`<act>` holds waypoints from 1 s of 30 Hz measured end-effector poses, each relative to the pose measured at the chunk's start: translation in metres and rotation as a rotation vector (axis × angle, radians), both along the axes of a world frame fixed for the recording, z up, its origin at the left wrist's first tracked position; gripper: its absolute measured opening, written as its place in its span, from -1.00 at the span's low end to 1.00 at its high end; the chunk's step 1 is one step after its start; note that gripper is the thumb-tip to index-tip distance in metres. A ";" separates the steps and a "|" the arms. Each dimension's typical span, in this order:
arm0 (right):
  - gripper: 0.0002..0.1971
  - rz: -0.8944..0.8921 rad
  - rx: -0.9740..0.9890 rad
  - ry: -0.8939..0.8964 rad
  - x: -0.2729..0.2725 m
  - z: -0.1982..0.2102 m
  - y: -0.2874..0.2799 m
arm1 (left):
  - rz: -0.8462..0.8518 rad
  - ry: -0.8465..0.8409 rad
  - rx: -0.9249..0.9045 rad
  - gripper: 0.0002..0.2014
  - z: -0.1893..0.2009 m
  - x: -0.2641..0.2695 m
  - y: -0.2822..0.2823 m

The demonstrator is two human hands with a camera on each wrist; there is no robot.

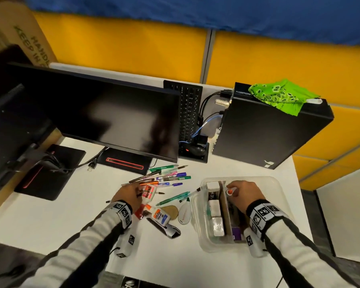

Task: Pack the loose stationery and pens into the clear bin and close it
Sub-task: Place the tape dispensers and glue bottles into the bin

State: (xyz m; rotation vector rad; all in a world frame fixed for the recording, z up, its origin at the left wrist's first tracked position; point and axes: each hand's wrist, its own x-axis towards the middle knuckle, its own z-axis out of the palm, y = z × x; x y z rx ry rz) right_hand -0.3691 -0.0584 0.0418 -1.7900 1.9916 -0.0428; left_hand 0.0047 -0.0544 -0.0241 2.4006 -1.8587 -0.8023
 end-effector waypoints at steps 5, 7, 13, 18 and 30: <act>-0.80 -0.001 -0.010 0.012 0.004 -0.004 -0.006 | -0.097 -0.191 0.069 -0.72 -0.008 -0.008 -0.003; -0.80 -0.004 -0.023 0.001 0.006 -0.003 -0.009 | -0.153 -0.281 0.071 -0.67 -0.013 -0.014 -0.003; -0.78 -0.077 -0.017 -0.074 0.003 0.003 -0.009 | -0.142 -0.232 0.027 -0.71 -0.017 -0.021 -0.004; -0.76 -0.159 -0.159 -0.130 -0.018 0.028 -0.003 | 0.048 0.137 -0.127 -0.74 0.015 -0.027 -0.011; -0.54 0.356 -0.301 0.060 -0.007 0.065 0.024 | -0.529 0.609 -0.298 -0.77 0.115 -0.182 -0.007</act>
